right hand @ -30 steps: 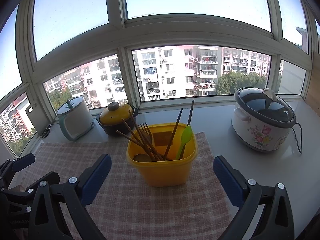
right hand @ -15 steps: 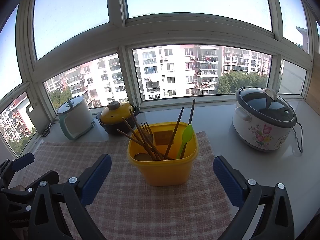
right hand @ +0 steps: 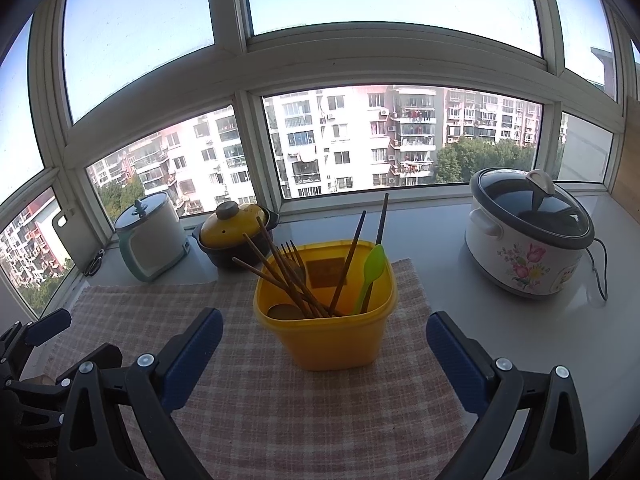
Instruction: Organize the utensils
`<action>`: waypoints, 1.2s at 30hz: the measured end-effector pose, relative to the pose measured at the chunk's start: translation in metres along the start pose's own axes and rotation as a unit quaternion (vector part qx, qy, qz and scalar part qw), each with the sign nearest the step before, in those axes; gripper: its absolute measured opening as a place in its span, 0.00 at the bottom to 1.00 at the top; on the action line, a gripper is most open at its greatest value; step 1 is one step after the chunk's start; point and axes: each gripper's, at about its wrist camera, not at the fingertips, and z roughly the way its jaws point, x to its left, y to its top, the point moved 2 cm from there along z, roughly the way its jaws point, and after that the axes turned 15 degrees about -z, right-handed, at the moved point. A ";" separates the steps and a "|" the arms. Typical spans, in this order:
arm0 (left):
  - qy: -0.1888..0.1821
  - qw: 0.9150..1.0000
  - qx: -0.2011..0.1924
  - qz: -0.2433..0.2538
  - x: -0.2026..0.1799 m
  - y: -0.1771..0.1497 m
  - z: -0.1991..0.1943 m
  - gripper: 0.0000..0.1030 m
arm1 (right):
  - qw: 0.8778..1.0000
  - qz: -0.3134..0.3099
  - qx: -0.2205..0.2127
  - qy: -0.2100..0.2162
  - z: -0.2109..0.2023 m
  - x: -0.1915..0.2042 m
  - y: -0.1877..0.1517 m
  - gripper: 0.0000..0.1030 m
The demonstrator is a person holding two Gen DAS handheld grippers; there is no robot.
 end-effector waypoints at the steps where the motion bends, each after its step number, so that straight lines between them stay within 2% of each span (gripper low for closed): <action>1: -0.001 1.000 0.000 0.000 -0.001 0.000 0.000 0.99 | 1.000 0.000 0.000 0.000 0.000 0.000 0.000 1.00; 36: 0.019 1.000 -0.005 0.001 0.012 0.003 0.000 1.00 | 1.000 0.009 0.013 0.003 0.004 0.003 -0.005 1.00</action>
